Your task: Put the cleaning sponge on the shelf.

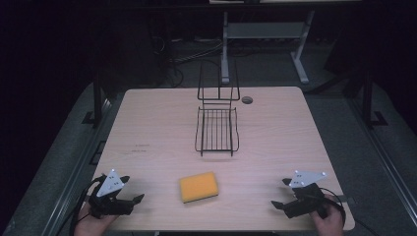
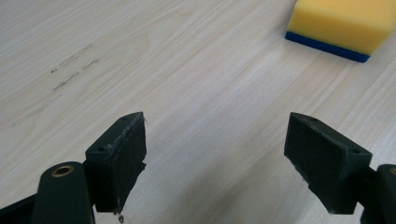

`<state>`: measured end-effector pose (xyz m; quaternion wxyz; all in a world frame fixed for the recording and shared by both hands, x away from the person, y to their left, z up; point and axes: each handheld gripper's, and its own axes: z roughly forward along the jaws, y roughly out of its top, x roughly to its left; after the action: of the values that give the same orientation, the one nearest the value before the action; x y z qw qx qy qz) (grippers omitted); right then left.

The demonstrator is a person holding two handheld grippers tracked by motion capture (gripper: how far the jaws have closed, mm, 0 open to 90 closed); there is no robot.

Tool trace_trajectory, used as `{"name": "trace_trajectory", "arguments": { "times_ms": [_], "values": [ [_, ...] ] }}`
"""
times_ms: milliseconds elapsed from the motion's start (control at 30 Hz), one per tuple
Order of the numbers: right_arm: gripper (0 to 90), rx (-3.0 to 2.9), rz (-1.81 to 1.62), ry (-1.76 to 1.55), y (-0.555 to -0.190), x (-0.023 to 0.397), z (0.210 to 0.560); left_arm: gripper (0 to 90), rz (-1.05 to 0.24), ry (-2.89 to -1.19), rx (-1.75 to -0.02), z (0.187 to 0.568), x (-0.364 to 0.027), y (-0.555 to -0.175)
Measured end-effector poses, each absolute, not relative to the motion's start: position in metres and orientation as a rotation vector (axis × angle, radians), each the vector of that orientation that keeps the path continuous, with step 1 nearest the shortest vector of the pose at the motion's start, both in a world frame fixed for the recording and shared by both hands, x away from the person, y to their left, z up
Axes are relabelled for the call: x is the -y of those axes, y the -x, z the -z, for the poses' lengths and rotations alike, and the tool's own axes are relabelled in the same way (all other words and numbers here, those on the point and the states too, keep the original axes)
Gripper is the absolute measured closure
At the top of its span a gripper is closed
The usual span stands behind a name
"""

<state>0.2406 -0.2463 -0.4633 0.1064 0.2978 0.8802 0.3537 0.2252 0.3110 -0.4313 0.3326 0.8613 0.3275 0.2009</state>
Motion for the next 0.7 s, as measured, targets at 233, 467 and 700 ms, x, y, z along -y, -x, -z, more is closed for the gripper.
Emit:
{"name": "trace_trajectory", "arguments": {
  "times_ms": [233, 467, 700],
  "values": [
    [13.7, -2.597, -1.035, -0.859, -0.240, 0.247, 0.464, 19.5, -0.507, -2.256, -0.837, 0.431, -0.306, -0.224],
    [13.7, -2.597, -1.041, -0.854, -0.238, 0.247, 0.463, 19.1, -0.493, -2.270, -0.801, 0.430, -0.300, -0.222],
    [13.7, -2.603, -1.040, -0.852, -0.237, 0.244, 0.462, 18.4, -0.484, -2.298, -0.768, 0.430, -0.294, -0.222]
  ]
}}
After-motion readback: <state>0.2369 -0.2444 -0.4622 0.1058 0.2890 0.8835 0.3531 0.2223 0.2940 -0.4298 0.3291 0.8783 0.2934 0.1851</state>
